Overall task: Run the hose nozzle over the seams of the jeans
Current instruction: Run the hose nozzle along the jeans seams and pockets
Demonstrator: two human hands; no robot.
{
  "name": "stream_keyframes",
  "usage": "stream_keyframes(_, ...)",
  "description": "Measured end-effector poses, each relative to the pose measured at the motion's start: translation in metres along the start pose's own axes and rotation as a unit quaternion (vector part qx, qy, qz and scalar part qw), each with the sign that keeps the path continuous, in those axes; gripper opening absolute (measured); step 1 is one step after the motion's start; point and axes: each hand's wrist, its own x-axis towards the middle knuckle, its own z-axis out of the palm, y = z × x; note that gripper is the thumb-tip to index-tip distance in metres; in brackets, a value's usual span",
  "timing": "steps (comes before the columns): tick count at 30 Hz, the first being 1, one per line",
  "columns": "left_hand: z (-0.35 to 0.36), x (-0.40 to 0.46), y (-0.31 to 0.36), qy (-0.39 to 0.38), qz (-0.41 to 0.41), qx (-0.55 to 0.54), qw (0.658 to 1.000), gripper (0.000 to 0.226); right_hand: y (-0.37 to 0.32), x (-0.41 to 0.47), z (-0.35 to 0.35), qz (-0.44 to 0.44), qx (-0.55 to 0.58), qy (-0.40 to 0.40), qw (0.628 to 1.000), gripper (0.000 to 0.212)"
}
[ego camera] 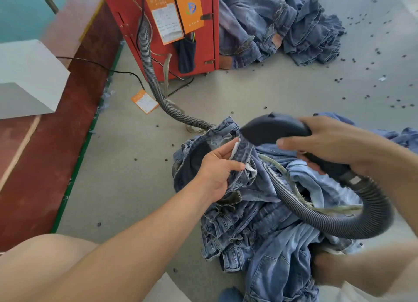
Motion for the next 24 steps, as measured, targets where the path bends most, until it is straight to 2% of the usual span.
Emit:
stream_keyframes(2,-0.003,0.001,-0.003,0.011,-0.006,0.031,0.999,0.071,-0.003,0.006,0.007,0.023,-0.011,-0.039,0.999,0.008)
stream_keyframes(7,-0.012,0.001,-0.008,0.014,-0.027,0.067,0.997,0.073,-0.002,0.018,0.003,0.044,0.013,0.059,0.997,0.019)
stream_keyframes(12,-0.016,0.002,0.000,0.012,-0.012,0.055,0.998,0.072,0.001,0.005,0.006,0.009,-0.040,-0.037,0.998,0.012)
stream_keyframes(13,-0.017,0.001,0.000,0.011,-0.012,0.063,0.998,0.072,0.001,0.008,0.010,0.013,-0.047,-0.027,0.998,0.013)
stream_keyframes(15,-0.018,-0.001,-0.003,0.012,-0.012,0.078,0.997,0.070,0.002,0.019,0.016,0.018,-0.027,0.041,0.999,0.016)
stream_keyframes(18,-0.019,-0.003,-0.002,0.017,-0.033,0.029,0.999,0.052,0.004,0.024,0.007,0.009,0.015,0.122,0.992,0.017)
stream_keyframes(21,-0.024,-0.002,0.008,0.052,-0.077,0.023,0.995,0.018,0.006,0.017,0.001,-0.036,-0.003,0.119,0.992,0.016)
stream_keyframes(24,-0.030,0.000,0.013,0.076,-0.091,0.049,0.992,0.016,0.004,0.014,0.009,-0.087,-0.085,0.127,0.984,0.019)
